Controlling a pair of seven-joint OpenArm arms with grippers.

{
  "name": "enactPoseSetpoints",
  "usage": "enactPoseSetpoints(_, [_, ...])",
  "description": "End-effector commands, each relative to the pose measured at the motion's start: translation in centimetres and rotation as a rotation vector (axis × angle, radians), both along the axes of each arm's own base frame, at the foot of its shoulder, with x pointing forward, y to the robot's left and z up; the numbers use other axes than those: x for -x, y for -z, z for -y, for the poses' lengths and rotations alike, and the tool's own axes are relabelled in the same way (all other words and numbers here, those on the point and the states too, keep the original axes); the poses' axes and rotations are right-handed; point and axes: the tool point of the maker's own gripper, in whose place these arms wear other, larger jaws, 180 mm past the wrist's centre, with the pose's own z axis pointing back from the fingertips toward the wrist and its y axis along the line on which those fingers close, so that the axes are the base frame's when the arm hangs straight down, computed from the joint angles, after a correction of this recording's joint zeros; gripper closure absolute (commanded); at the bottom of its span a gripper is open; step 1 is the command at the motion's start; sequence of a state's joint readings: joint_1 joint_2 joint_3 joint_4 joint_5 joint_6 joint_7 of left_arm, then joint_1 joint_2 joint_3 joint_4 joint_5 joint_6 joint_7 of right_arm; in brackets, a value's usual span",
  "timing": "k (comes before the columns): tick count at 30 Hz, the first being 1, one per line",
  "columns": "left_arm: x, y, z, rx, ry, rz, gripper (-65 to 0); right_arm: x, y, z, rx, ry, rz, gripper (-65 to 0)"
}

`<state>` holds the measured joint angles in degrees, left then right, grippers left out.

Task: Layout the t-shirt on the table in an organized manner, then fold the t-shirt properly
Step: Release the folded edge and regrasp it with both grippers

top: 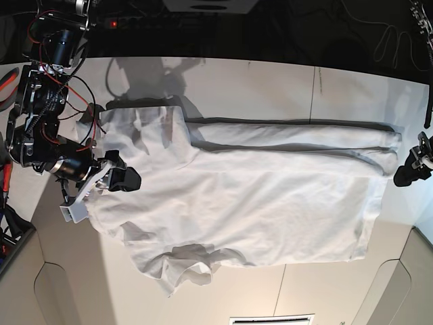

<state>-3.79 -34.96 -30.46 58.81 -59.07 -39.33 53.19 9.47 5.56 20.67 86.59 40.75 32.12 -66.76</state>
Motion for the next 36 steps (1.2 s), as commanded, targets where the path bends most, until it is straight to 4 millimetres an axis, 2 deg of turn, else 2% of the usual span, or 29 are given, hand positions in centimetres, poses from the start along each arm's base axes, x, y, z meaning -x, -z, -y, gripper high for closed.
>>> enactPoseSetpoints(1, [-0.9,-2.2,-0.8,-0.012,0.003,0.059,-27.9,-0.2,-0.9,0.3,0.001,-0.003,0.036,-22.0])
enactPoseSetpoints(6, [-0.9,-2.4,-0.4,0.017,0.012,0.06,-27.9,2.6,0.0,1.0,0.049,-0.008,0.013,-22.0])
enactPoseSetpoints(11, [-0.4,-2.2,0.6,0.069,0.047,0.033,-27.9,7.0,0.0,1.2,0.05,-0.001,0.005,-22.0])
enactPoseSetpoints(14, [0.9,-2.0,2.5,0.163,0.121,-0.018,-27.9,10.1,0.6,2.0,0.054,0.03,-0.033,-22.2])
enactPoseSetpoints(16, [1.9,-2.4,3.8,0.261,0.159,-0.012,-27.9,12.0,1.5,2.8,0.042,0.078,-0.073,-26.3])
enactPoseSetpoints(19, [4.3,-0.7,5.1,0.302,0.194,-0.086,-27.9,13.7,2.6,3.9,-0.014,0.186,-0.096,-31.5])
enactPoseSetpoints(22, [5.7,1.2,6.6,0.348,0.189,-0.12,-27.9,14.1,3.7,4.3,-0.091,0.265,-0.112,-31.5])
enactPoseSetpoints(28, [6.5,3.0,9.7,0.434,0.182,-0.126,-27.9,12.8,6.4,3.5,-0.214,0.315,-0.182,-31.5])
enactPoseSetpoints(36, [6.0,2.4,10.1,0.426,0.194,-0.1,-27.9,10.7,8.2,2.4,-0.374,0.367,-0.234,-31.5])
